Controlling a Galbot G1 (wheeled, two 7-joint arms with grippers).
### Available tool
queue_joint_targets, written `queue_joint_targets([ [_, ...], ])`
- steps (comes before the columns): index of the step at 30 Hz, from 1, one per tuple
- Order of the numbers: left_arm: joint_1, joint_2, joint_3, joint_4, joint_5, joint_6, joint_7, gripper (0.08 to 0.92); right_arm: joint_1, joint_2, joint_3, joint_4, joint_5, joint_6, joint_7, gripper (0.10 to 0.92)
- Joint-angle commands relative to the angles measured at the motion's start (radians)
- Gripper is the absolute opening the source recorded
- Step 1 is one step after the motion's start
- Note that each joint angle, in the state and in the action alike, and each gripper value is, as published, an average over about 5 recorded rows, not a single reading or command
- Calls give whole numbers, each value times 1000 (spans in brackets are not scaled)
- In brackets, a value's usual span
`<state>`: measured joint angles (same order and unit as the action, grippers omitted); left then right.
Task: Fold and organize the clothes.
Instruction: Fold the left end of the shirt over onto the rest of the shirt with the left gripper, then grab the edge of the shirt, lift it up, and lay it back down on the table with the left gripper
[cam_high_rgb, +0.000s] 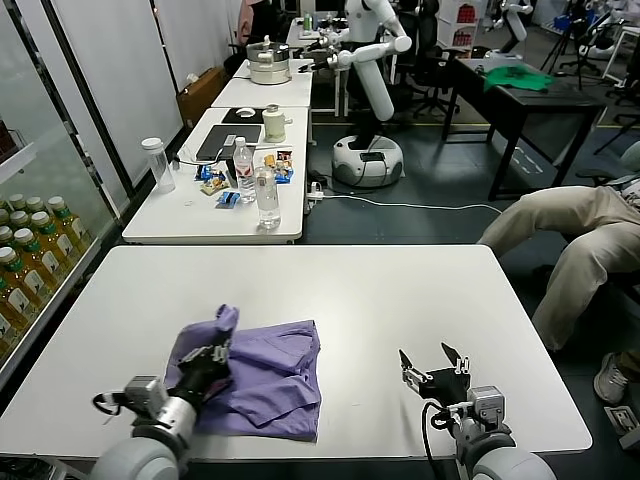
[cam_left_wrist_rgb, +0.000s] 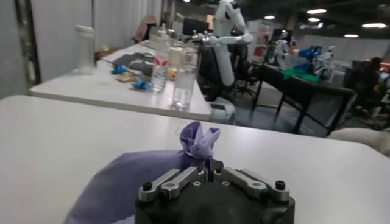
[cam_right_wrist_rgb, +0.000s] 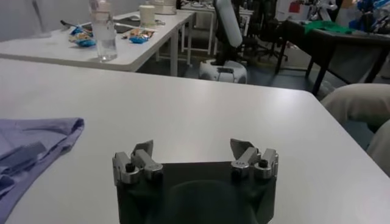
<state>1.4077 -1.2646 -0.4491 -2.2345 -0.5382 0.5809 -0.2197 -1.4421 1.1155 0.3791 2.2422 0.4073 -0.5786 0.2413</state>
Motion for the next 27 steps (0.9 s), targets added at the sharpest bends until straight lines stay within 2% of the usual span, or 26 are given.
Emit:
queue_joint_targets([
  [1, -110, -84, 180, 117, 59, 1, -10, 113, 1, 1, -5, -4, -12, 0, -1, 823],
  [6, -97, -114, 236, 77, 81, -10, 5, 149, 4, -1, -8, -3, -15, 0, -2, 823],
  [10, -72, -108, 227, 40, 77, -72, 42, 255, 7, -1, -12, -6, -16, 0, -2, 823],
  [14, -29, -83, 151, -25, 70, -137, 50, 376, 10, 2, -23, -8, -21, 0, -4, 823],
  [17, 23, -38, 28, -67, 74, -141, 25, 463, 15, 0, -24, -5, -24, 0, -6, 823],
  [19, 71, 0, -81, -50, 94, -123, 7, 515, 18, -1, -21, -4, -24, 0, -8, 823],
  [22, 136, 47, -214, 41, 123, -90, -4, 601, 18, -3, -17, -3, -23, 0, -11, 823],
  [27, 179, 56, -273, 153, 121, -83, -16, 748, 10, -2, -9, -7, -24, 0, -15, 823],
])
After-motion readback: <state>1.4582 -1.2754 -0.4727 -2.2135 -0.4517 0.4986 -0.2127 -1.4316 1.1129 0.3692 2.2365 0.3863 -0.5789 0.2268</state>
